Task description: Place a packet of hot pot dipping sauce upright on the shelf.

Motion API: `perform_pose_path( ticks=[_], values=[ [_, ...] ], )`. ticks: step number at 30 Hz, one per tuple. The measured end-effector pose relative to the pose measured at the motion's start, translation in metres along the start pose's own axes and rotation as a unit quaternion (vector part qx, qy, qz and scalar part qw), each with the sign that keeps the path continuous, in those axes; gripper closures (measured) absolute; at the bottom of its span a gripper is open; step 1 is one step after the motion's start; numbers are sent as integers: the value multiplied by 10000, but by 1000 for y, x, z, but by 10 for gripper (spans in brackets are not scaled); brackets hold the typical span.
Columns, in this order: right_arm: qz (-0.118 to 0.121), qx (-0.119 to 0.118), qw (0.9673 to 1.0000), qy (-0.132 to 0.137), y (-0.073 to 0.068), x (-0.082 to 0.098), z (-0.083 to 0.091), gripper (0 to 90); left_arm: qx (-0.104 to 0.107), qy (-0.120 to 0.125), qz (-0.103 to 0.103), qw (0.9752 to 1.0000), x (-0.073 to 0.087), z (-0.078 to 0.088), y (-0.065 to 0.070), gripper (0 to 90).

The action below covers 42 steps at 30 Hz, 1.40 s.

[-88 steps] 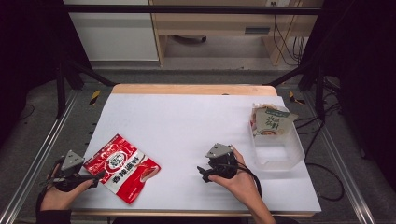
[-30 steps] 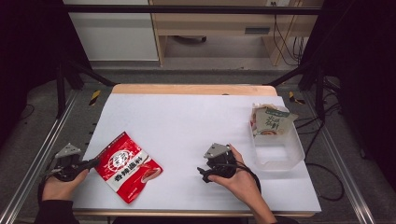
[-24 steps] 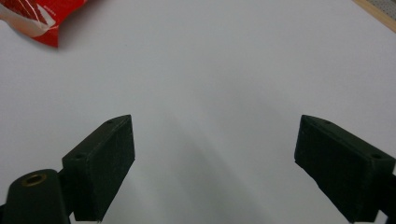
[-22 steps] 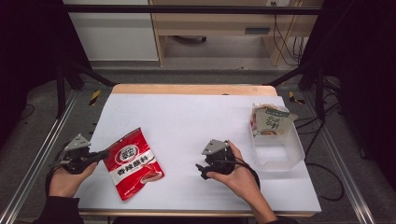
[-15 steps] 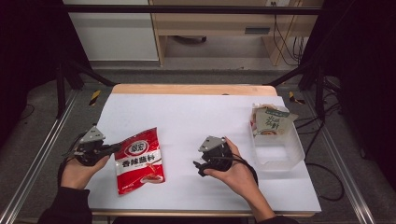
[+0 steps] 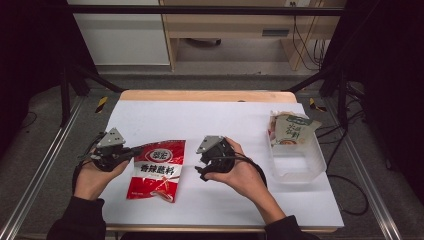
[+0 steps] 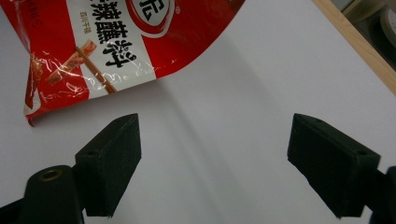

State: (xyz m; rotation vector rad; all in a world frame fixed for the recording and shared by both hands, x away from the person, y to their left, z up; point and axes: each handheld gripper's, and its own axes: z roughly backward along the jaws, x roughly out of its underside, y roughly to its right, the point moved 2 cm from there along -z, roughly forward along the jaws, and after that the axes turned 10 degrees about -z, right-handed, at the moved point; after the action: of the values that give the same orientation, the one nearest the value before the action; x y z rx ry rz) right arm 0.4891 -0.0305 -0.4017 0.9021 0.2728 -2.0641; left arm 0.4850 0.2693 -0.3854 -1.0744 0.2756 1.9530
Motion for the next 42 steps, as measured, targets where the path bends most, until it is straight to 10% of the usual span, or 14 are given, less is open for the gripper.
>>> perform_pose_path(
  ticks=[20,42],
  values=[
    [245,-491,9982,-252,-6,-66,-30,337,-22,114,-141,9998,-10,6,7,900],
    [642,-956,9923,-455,-11,-77,-47,867,-63,199,7,9998,-8,12,2,900]
  ],
)
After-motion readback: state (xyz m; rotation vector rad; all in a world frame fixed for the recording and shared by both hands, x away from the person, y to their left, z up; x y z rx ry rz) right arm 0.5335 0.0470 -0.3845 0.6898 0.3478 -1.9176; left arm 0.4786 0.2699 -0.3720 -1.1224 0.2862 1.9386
